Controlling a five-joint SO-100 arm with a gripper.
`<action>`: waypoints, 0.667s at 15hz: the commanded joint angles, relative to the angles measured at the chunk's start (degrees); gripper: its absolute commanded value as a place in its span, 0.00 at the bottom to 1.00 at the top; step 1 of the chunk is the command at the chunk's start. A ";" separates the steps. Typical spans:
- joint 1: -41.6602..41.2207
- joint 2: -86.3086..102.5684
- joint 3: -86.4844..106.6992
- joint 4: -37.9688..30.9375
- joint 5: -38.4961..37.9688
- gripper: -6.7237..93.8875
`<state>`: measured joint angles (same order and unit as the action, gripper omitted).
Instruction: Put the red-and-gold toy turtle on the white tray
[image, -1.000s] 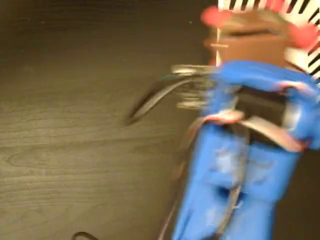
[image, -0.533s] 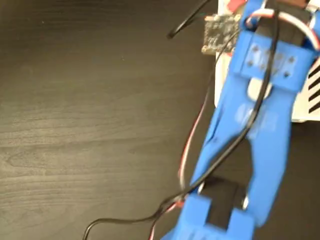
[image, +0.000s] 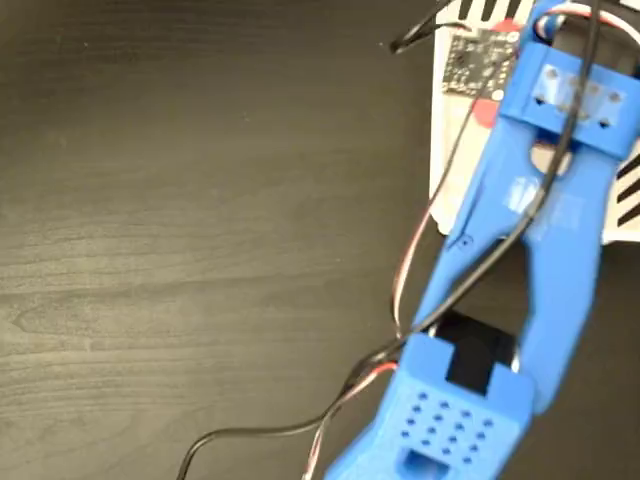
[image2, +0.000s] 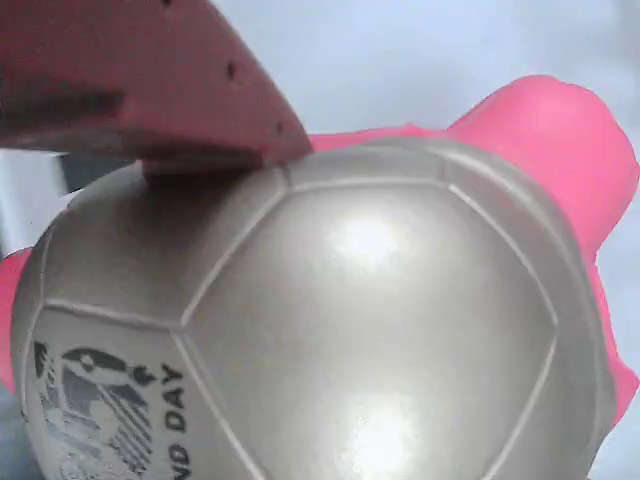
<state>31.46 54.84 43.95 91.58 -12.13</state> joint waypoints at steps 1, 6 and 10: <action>1.49 2.29 -3.34 0.44 -0.97 0.42; 2.11 2.11 -2.81 0.88 -2.02 0.54; 2.29 2.37 -1.58 1.23 -2.90 0.60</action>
<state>33.05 53.96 43.95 91.85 -14.24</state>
